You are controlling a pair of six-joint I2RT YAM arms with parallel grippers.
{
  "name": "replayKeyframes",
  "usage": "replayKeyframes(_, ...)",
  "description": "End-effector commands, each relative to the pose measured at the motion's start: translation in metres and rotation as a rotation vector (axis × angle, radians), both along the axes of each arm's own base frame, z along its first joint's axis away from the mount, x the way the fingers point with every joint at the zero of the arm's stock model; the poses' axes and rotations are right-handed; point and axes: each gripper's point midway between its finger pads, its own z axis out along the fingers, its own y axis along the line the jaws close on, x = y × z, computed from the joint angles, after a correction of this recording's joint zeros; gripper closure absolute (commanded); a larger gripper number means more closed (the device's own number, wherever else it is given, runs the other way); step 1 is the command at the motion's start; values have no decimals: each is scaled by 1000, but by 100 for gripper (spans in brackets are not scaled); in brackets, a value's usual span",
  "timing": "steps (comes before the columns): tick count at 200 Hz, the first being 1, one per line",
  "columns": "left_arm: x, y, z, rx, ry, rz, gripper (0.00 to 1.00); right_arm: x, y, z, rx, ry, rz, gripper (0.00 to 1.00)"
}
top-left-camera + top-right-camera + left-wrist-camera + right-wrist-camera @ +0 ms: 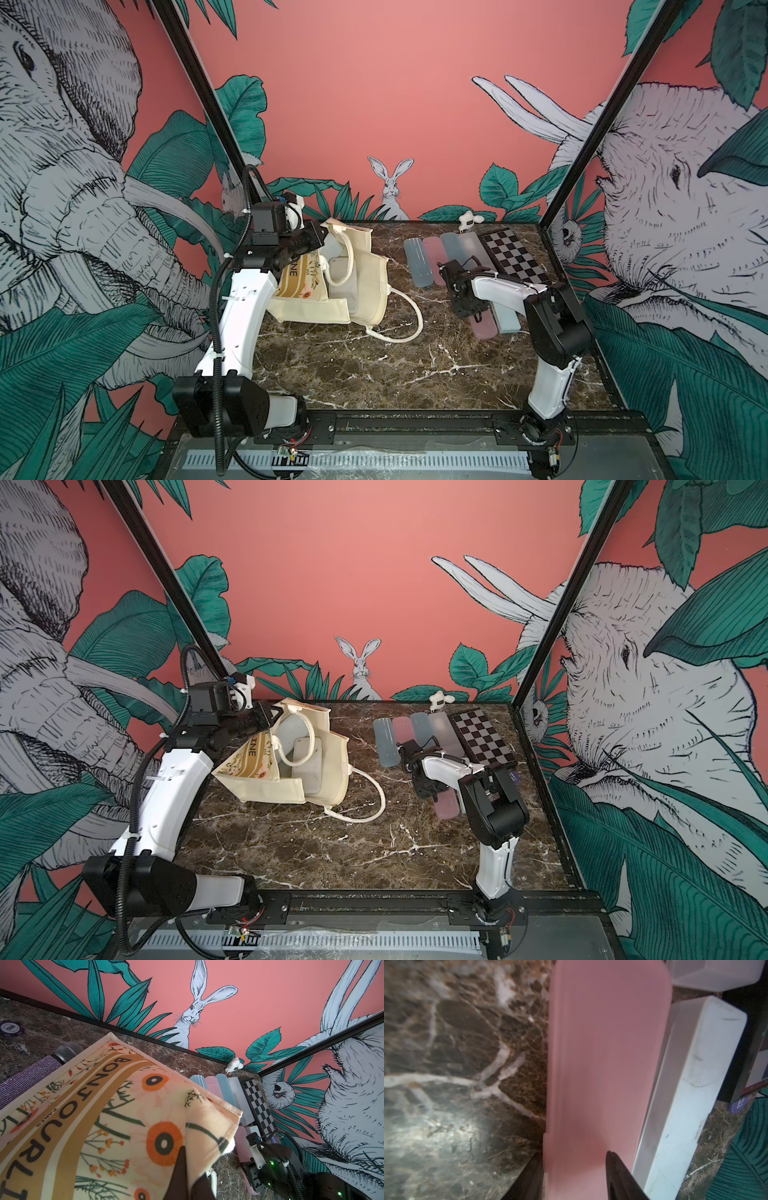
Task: Take out the pencil case from the canvas bag
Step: Move the pencil case to the center of the board.
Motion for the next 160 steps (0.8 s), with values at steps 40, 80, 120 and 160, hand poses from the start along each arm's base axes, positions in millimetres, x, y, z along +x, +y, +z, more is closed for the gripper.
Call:
replayKeyframes(40, -5, 0, 22, -10, -82, -14, 100, -12, -11, 3, -30, 17, -27, 53)
replayKeyframes(80, -6, -1, 19, -14, -74, -18, 100, -13, -17, 4, -51, 16, -33, 54)
replayKeyframes(120, -6, -1, 20, -12, -76, -19, 100, -10, -25, 7, -79, 7, -44, 54)
replayKeyframes(160, -5, -3, 20, -17, -75, -26, 100, -8, -27, 9, -85, 3, -47, 54)
